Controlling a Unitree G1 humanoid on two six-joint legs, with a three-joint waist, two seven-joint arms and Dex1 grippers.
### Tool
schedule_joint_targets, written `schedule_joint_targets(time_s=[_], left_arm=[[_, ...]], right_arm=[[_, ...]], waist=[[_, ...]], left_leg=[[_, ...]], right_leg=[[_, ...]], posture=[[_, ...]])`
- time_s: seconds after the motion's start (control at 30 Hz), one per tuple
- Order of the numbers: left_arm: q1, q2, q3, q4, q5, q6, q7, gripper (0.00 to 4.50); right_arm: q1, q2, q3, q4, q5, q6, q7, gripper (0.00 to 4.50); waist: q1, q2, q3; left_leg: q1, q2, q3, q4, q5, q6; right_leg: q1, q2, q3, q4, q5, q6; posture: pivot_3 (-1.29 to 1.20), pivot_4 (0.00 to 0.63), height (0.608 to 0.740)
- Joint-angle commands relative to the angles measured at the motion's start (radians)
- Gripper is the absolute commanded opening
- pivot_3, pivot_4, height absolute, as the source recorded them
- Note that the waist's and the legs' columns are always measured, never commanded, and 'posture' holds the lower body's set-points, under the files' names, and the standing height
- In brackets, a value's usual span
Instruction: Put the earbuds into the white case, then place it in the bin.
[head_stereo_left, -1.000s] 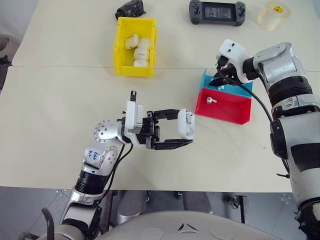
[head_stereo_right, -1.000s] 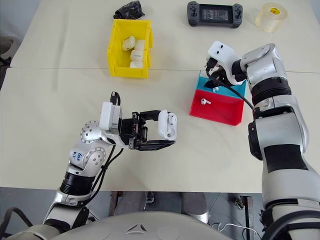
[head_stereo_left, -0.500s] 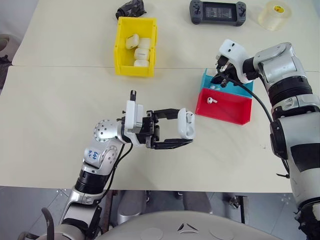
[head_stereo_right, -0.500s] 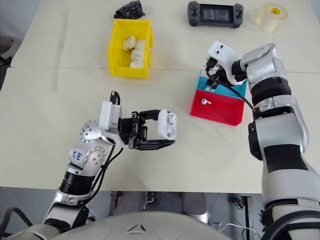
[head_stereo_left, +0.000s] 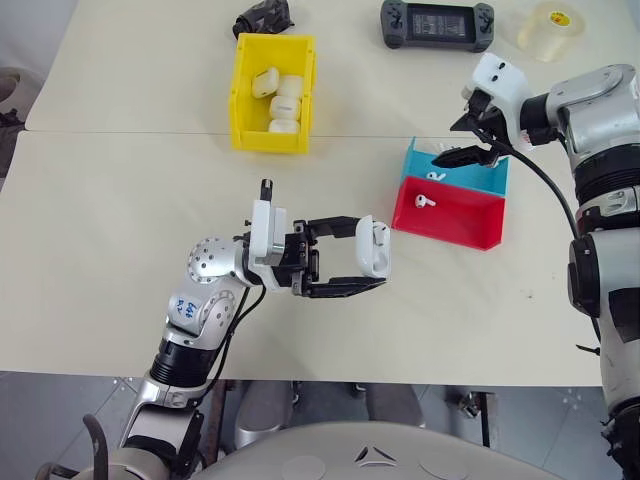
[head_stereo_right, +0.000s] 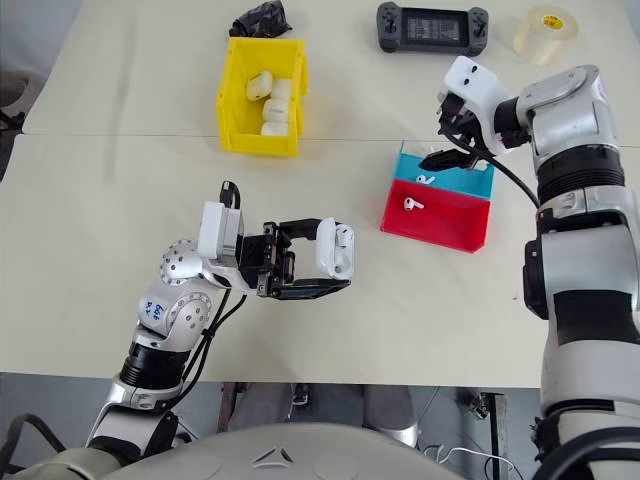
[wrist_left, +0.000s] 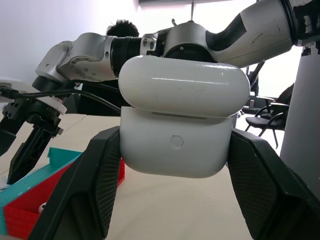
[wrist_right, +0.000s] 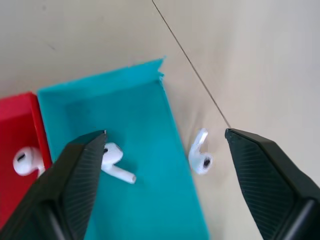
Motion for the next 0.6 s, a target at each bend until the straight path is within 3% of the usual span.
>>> schedule_joint_targets(time_s=[0.03, 0.37, 0.6], left_arm=[[-0.002, -0.004, 0.004, -0.034, -0.018, -0.012, 0.002, 2.87], [0.000, -0.003, 0.011, -0.037, -0.016, -0.015, 0.008, 2.87], [0.007, 0.002, 0.013, -0.043, -0.015, -0.018, 0.015, 2.87]], right_arm=[[-0.001, -0.020, 0.020, -0.021, -0.018, -0.080, 0.025, 3.79], [0.005, -0.023, 0.088, 0.038, -0.074, -0.367, 0.080, 3.79], [-0.029, -0.025, 0.113, 0.094, -0.117, -0.449, 0.109, 3.79]], waist=[[-0.001, 0.000, 0.000], [-0.001, 0.000, 0.000], [0.000, 0.000, 0.000]], left_leg=[[0.000, 0.000, 0.000, 0.000, 0.000, 0.000], [0.000, 0.000, 0.000, 0.000, 0.000, 0.000], [0.000, 0.000, 0.000, 0.000, 0.000, 0.000]], right_leg=[[0.000, 0.000, 0.000, 0.000, 0.000, 0.000], [0.000, 0.000, 0.000, 0.000, 0.000, 0.000], [0.000, 0.000, 0.000, 0.000, 0.000, 0.000]], posture=[[0.00, 0.150, 0.740], [0.00, 0.150, 0.740], [0.00, 0.150, 0.740]])
